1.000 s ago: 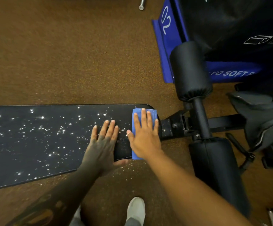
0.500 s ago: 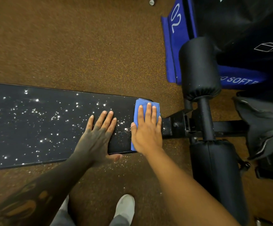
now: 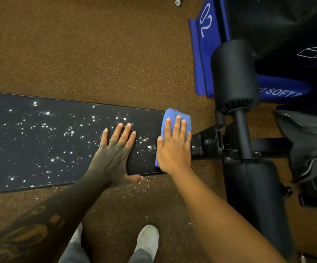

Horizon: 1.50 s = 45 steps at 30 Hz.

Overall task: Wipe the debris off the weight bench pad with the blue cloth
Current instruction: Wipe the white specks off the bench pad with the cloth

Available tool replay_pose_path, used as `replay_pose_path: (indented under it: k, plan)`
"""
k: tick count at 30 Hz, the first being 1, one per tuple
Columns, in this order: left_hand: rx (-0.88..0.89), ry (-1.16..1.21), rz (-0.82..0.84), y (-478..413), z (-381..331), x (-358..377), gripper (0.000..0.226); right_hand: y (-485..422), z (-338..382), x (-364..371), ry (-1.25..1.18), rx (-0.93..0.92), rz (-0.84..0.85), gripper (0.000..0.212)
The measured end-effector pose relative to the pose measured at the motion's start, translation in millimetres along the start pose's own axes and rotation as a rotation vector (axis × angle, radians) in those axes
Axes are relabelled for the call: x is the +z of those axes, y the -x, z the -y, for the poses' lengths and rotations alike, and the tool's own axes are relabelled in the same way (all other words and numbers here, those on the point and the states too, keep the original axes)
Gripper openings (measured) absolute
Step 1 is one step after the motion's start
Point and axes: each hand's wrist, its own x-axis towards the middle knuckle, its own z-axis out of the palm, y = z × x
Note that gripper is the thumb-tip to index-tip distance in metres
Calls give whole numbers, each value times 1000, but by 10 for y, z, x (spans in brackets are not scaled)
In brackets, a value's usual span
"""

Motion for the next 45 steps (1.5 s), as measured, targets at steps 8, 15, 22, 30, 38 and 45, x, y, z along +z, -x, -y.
replay_pose_path:
  k: [8,15,22,30,38,45]
  plan:
    - [4,-1,5,-44,13,-30,142,-165,30,-18,21,-56,30,64]
    - [19,-13,-5,-34,35,-38,143,153,-12,22,57,-285,44,65]
    - [14,-14,2,-22,118,-55,147,-420,108,-31,32,-15,13,65]
    - [22,-6,-2,-25,130,-63,148,-48,-14,0,69,-221,31,65]
    - [22,-23,3,-31,143,-74,149,-42,221,3,86,-217,19,67]
    - [22,-43,24,-25,189,-105,152,-202,171,-15,46,-122,57,64]
